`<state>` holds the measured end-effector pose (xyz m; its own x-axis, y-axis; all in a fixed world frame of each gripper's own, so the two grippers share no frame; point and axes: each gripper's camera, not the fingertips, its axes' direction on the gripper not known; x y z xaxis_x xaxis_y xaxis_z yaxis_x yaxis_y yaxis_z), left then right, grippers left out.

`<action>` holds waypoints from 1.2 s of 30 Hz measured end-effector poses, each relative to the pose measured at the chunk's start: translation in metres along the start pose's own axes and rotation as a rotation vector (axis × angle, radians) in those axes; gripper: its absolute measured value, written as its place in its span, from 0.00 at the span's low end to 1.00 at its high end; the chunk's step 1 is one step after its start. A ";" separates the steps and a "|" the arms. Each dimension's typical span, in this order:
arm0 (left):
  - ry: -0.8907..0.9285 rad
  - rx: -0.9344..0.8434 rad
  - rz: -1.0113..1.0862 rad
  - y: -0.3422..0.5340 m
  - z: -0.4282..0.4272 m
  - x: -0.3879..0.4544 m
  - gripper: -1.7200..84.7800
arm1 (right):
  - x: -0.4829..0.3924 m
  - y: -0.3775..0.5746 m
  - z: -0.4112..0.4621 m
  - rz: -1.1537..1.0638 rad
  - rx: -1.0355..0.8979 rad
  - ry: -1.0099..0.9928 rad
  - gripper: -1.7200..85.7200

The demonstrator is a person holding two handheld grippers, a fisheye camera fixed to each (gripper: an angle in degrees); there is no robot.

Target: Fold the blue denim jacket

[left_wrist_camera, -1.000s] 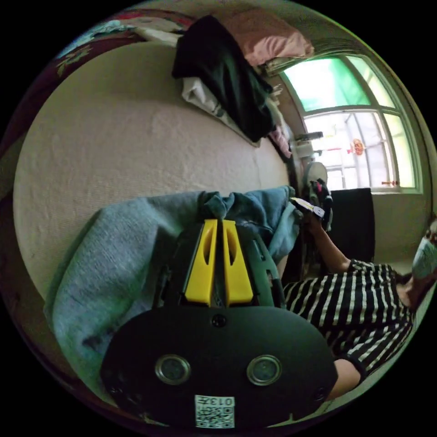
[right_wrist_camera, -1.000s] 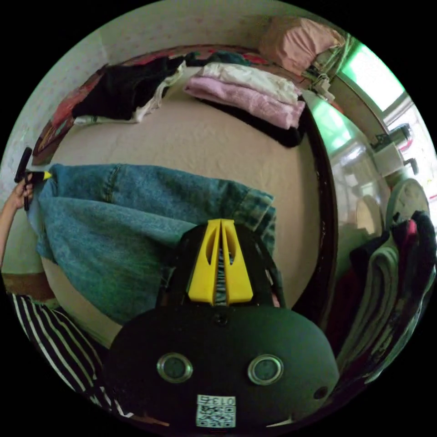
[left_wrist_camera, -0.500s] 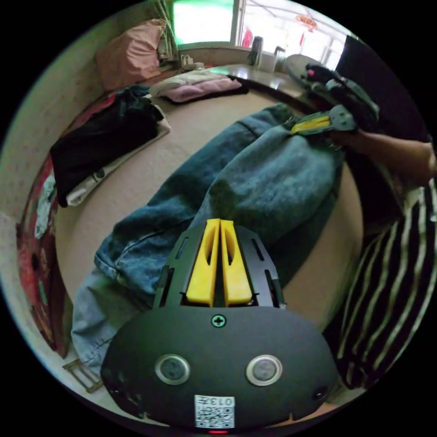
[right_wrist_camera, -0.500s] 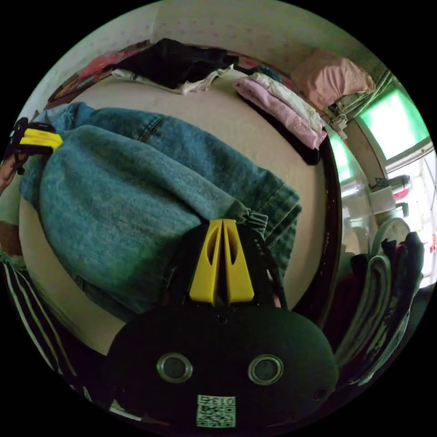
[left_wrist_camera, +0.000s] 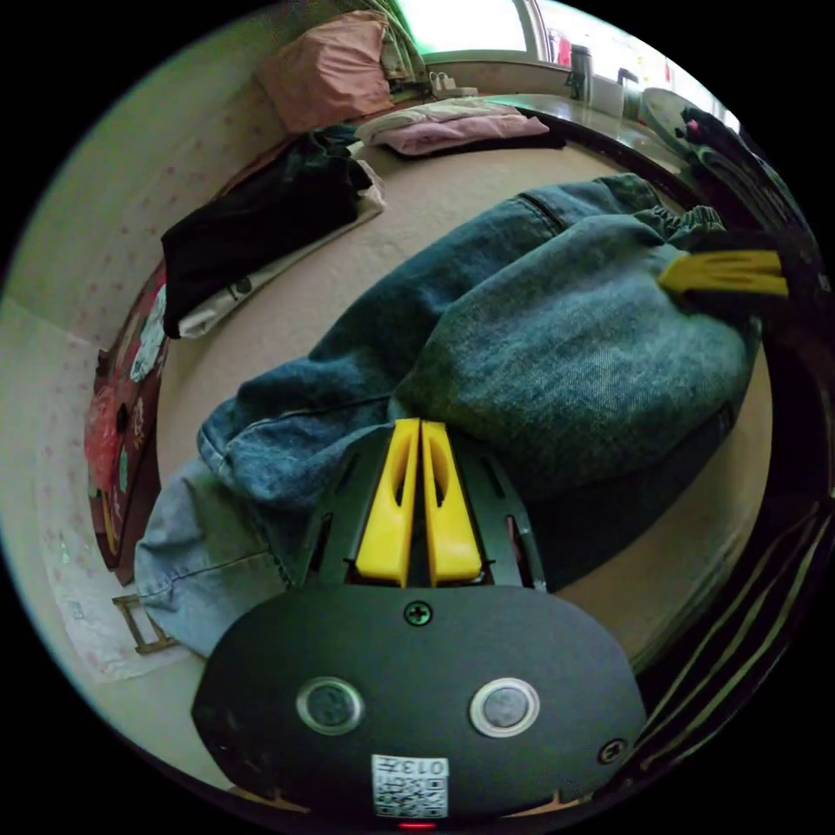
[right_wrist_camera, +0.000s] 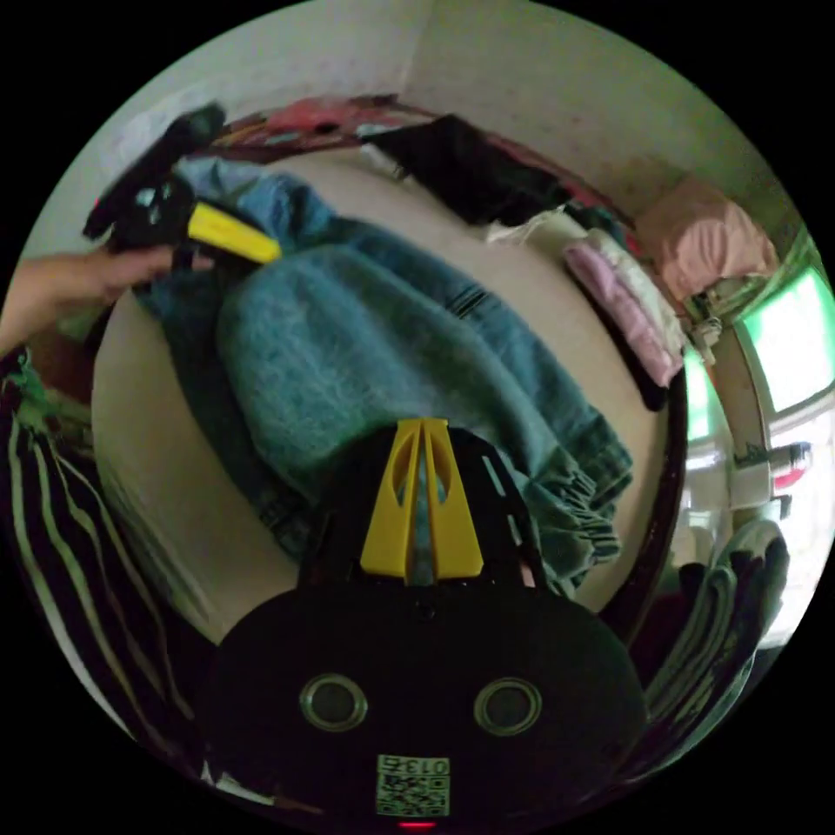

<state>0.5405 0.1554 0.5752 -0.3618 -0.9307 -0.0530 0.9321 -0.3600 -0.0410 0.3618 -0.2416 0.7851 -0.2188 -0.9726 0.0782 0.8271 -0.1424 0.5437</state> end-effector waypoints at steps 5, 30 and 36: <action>0.003 -0.012 -0.034 0.026 0.005 0.020 0.02 | -0.015 -0.002 0.013 -0.118 0.030 0.014 0.02; 0.117 0.088 -0.743 0.370 0.023 -0.124 0.19 | -0.245 -0.403 -0.048 -0.901 0.153 -0.411 0.14; 0.172 0.115 -0.692 0.383 0.032 -0.106 0.04 | -0.301 -0.426 -0.030 -1.014 0.014 -0.284 0.06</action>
<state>0.9366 0.1141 0.5965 -0.8589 -0.4672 -0.2096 0.4810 -0.8766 -0.0170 0.0904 0.1060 0.5050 -0.9198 -0.3202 -0.2268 0.1832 -0.8616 0.4734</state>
